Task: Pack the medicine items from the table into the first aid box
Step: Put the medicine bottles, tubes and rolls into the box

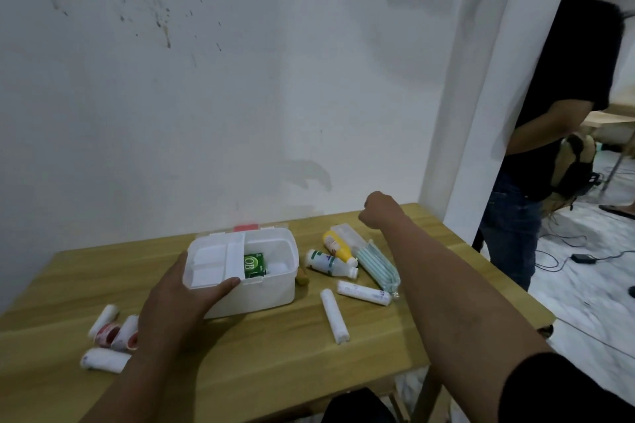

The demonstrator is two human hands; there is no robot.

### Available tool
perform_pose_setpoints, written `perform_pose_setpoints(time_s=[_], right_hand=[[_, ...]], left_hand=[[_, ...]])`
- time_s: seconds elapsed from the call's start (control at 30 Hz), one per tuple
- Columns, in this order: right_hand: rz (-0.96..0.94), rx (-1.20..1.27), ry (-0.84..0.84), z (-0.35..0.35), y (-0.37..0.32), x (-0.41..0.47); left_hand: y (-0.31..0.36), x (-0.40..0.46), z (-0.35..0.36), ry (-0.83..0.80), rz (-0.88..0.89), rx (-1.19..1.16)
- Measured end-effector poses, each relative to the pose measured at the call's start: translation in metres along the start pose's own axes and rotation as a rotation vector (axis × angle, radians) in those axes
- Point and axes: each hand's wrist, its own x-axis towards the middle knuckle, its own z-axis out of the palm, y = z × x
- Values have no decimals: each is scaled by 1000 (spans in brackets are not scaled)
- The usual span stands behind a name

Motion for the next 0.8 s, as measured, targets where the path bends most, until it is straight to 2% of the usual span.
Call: perform_pose_setpoints(time_s=[0.17,0.33,0.57,0.8], right_hand=[[20,-76,-155,33,15,23],[18,-91,-213,46,1,7],[51,-204,-201,45,-12,-13],[6,-94,-91,29,-16,-10]], left_hand=[[5,-1,3,25,13,18],[2,0,2,30,23,22],[0,1,4,27,13,17],[-2,4,4,18,12,19]])
